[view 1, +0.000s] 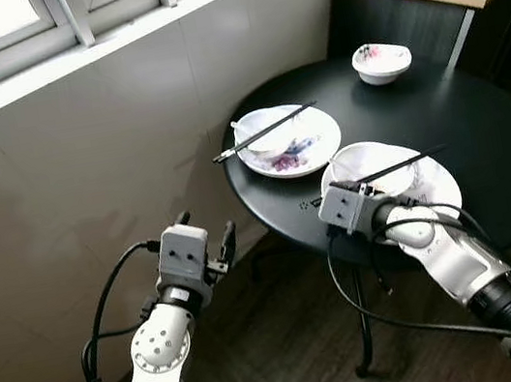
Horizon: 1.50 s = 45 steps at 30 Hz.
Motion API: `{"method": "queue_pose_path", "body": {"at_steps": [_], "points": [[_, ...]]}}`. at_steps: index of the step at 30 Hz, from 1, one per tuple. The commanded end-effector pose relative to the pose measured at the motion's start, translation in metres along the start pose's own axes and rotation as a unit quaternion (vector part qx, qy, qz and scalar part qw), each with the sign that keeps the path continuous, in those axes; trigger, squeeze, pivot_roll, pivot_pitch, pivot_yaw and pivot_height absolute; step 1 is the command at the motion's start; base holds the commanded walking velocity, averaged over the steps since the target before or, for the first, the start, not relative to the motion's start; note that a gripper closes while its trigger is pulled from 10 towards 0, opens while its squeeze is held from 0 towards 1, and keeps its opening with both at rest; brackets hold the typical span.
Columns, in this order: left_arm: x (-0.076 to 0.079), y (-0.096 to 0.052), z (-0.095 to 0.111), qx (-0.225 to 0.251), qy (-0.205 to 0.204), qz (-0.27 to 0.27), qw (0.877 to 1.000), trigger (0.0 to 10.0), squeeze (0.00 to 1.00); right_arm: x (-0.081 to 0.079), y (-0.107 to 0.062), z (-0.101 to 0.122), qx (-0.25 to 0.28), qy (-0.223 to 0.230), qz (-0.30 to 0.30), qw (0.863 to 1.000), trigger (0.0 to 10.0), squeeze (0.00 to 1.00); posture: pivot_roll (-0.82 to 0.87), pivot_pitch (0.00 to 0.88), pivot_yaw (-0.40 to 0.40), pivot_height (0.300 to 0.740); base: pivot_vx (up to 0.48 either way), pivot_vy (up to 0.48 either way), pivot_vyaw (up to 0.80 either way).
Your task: Kitchen organization
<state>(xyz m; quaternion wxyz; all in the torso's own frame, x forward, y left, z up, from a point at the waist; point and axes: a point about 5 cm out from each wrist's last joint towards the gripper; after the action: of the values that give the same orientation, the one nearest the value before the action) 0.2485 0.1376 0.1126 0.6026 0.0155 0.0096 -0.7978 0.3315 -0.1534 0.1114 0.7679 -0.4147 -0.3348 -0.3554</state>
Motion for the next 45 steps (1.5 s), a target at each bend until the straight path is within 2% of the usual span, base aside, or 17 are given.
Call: {"method": "queue_pose_path", "body": {"at_steps": [1, 25, 35, 39, 45], "points": [[0.0, 0.001, 0.0, -0.002, -0.004, 0.0, 1.0, 10.0, 0.0, 0.002, 0.001, -0.001, 0.002, -0.011, 0.009, 1.0, 10.0, 0.0, 0.01, 0.031, -0.029, 0.74, 0.0, 0.0, 0.0], [0.003, 0.0, -0.002, -0.001, -0.007, 0.003, 1.0, 10.0, 0.0, 0.011, 0.017, 0.002, 0.029, -0.045, 0.031, 0.998, 10.0, 0.0, 0.02, 0.016, -0.041, 0.74, 0.0, 0.0, 0.0], [0.003, 0.0, -0.002, -0.001, -0.007, 0.002, 1.0, 10.0, 0.0, 0.012, 0.018, 0.001, 0.03, -0.044, 0.033, 0.998, 10.0, 0.0, 0.02, 0.015, -0.042, 0.74, 0.0, 0.0, 0.0], [0.005, -0.001, -0.003, -0.002, -0.009, 0.002, 1.0, 10.0, 0.0, 0.016, 0.024, 0.003, 0.034, -0.024, 0.052, 0.998, 10.0, 0.0, 0.03, 0.012, -0.049, 0.74, 0.0, 0.0, 0.0], [0.005, -0.001, -0.003, -0.001, -0.01, 0.004, 1.0, 10.0, 0.0, 0.015, 0.026, 0.001, 0.031, -0.024, 0.062, 0.997, 10.0, 0.0, 0.04, 0.019, -0.052, 0.74, 0.0, 0.0, 0.0]]}}
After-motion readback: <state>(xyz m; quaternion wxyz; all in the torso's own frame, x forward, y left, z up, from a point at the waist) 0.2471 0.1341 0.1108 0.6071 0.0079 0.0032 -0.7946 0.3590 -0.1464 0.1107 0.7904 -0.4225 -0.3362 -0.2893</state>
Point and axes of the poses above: a point about 5 cm out from each wrist's last joint towards the gripper, its own y axis pointing out of the wrist towards the gripper, its own z axis along the axis of the wrist's last joint, x = y × z, and after that the axes turned 9 degrees about -y, right-handed
